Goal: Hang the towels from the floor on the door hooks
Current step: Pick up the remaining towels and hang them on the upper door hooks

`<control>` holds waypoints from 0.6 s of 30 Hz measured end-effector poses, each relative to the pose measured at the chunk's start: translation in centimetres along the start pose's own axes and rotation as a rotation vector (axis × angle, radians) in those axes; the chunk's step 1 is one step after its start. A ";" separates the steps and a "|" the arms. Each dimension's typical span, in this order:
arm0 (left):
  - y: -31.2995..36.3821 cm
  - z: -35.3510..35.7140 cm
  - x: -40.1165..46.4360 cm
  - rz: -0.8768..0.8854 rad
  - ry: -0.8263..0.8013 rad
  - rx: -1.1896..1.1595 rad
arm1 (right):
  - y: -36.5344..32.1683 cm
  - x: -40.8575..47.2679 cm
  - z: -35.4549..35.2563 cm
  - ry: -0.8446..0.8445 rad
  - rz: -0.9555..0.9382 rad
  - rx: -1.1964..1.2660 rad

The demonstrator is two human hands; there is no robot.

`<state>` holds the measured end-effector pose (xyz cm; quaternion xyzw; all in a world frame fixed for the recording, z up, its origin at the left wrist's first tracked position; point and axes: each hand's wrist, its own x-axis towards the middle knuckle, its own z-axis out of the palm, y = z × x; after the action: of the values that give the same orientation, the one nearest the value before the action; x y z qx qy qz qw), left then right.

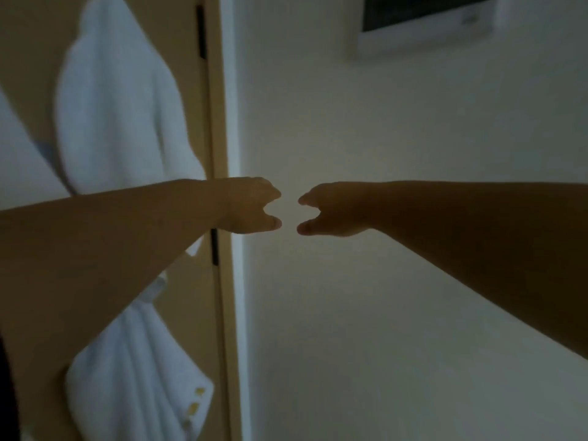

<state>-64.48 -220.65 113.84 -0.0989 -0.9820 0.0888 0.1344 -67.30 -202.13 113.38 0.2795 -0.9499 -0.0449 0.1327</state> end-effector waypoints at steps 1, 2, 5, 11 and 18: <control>1.9 0.3 0.9 0.034 -0.005 -0.007 | 1.7 -1.2 0.5 -0.016 0.035 -0.002; 3.8 0.6 1.8 0.074 -0.006 -0.014 | 3.3 -2.6 0.9 -0.028 0.069 -0.002; 10.5 1.4 4.1 0.200 -0.034 -0.051 | 8.6 -7.2 2.4 -0.067 0.184 0.025; 26.5 2.0 7.6 0.395 -0.077 -0.110 | 19.4 -19.0 5.1 -0.154 0.398 0.034; 48.3 1.3 9.6 0.648 -0.117 -0.171 | 31.4 -35.8 6.5 -0.239 0.630 0.047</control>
<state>-65.64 -172.14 105.25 -0.4114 -0.9095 0.0495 0.0338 -56.44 -156.27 104.00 -0.0318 -0.9992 -0.0125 0.0215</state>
